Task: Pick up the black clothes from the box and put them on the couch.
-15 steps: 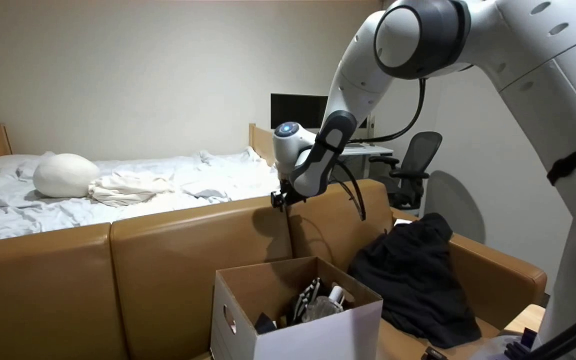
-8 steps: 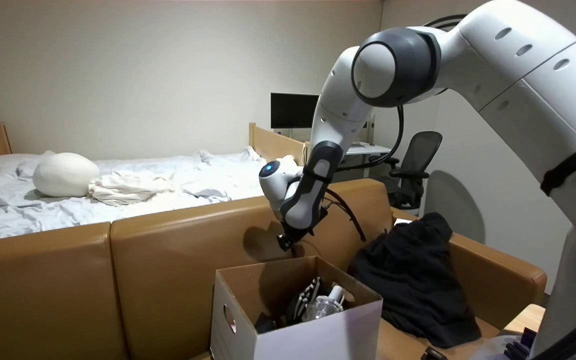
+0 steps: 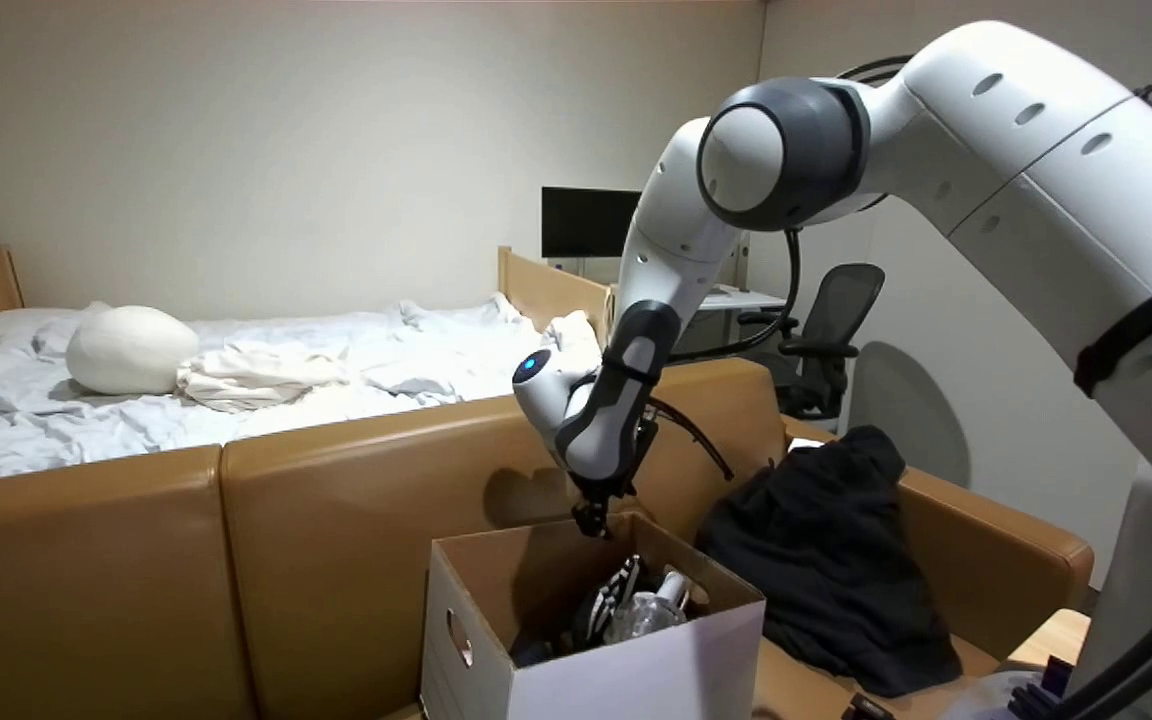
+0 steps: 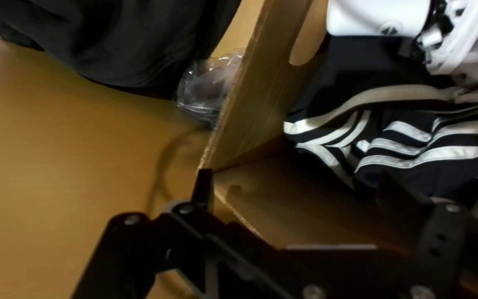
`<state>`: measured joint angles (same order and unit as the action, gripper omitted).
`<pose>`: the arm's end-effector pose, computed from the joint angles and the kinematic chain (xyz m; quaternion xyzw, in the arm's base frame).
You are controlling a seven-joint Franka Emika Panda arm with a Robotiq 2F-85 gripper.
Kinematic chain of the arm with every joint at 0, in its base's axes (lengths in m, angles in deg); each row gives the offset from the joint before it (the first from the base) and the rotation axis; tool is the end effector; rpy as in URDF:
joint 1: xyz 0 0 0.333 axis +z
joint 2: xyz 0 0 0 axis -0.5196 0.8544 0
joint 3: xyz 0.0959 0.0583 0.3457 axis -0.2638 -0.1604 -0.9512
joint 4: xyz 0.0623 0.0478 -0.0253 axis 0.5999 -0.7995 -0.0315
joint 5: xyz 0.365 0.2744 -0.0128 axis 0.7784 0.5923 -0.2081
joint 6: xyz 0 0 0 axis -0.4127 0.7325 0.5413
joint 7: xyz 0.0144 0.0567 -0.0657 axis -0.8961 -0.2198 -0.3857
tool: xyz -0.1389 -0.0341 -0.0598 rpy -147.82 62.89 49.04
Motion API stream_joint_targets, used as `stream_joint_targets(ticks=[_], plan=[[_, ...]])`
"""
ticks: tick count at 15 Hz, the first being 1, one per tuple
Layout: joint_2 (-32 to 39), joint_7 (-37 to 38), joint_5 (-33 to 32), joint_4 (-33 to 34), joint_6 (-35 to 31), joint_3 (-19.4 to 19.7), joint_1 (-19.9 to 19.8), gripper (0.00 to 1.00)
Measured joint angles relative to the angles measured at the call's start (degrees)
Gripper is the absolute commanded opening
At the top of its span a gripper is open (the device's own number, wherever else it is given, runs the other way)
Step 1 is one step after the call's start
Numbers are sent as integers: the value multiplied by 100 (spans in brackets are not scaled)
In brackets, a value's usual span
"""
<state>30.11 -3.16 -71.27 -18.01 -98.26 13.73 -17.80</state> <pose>0.6878 0.0449 0.0079 0.9454 0.1962 -0.0402 0.2572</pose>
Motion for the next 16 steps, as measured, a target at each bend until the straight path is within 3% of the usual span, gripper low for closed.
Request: stream_joint_targets(ticks=[7, 12, 13, 14, 16], plan=[[963, -2086, 518, 571, -146, -687, -597, 100], [1580, -3427, 1643, 1316, 966, -995, -1163, 100], [1684, -3539, 1837, 1527, 1309, -1027, -1218, 75], [1774, -3586, 1972, 1728, 1639, -1035, -1239, 74], [1935, -3639, 2169, 2067, 2016, -1049, -1253, 60]])
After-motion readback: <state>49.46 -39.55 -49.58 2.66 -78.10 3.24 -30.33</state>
